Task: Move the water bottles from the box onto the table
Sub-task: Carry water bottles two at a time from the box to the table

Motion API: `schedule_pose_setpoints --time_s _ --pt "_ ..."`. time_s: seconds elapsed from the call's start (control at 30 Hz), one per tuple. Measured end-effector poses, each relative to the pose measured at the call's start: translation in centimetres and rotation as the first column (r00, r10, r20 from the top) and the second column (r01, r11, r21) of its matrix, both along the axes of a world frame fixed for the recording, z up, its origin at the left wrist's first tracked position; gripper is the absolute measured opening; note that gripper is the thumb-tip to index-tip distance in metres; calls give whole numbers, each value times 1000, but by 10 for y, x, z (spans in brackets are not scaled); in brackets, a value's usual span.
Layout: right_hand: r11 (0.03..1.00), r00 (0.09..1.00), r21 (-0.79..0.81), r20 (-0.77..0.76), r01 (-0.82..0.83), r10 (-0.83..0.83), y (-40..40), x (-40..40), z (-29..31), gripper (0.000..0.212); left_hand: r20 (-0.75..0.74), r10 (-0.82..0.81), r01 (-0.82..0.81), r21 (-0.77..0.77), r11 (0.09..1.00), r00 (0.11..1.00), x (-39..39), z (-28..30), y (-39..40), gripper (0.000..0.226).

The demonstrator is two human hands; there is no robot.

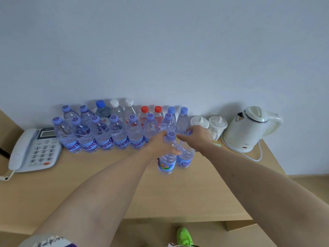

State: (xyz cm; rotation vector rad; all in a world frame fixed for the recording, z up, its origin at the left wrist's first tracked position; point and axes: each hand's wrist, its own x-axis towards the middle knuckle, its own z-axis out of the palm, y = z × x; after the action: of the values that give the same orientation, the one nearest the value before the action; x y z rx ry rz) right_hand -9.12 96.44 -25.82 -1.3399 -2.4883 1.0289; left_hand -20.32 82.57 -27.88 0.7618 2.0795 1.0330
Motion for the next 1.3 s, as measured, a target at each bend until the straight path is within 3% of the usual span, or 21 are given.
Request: schedule_pose_setpoints --time_s 0.1,0.37,0.57,1.0,1.13,1.3 --pt "998 998 12 1 59 -59 14 -4 -5 48 -24 -47 45 -59 997 999 -6 -7 13 79" --pt "997 997 -10 2 78 -78 42 -29 -2 49 -77 -75 65 -134 989 994 -14 -8 36 64" --pt "984 984 -100 -83 150 -158 46 -51 -4 39 47 -83 90 -193 977 995 -17 0 41 77" --pt "965 970 -199 -140 168 -198 46 -69 -9 44 52 -103 110 -166 980 993 -22 -4 33 73" --pt "950 966 -267 -154 164 -210 44 -57 -7 47 80 -116 127 -150 981 990 -18 -5 31 63" --pt "927 942 -295 -169 233 -290 36 -36 -13 41 -14 -146 143 -128 981 989 -11 -10 23 51"
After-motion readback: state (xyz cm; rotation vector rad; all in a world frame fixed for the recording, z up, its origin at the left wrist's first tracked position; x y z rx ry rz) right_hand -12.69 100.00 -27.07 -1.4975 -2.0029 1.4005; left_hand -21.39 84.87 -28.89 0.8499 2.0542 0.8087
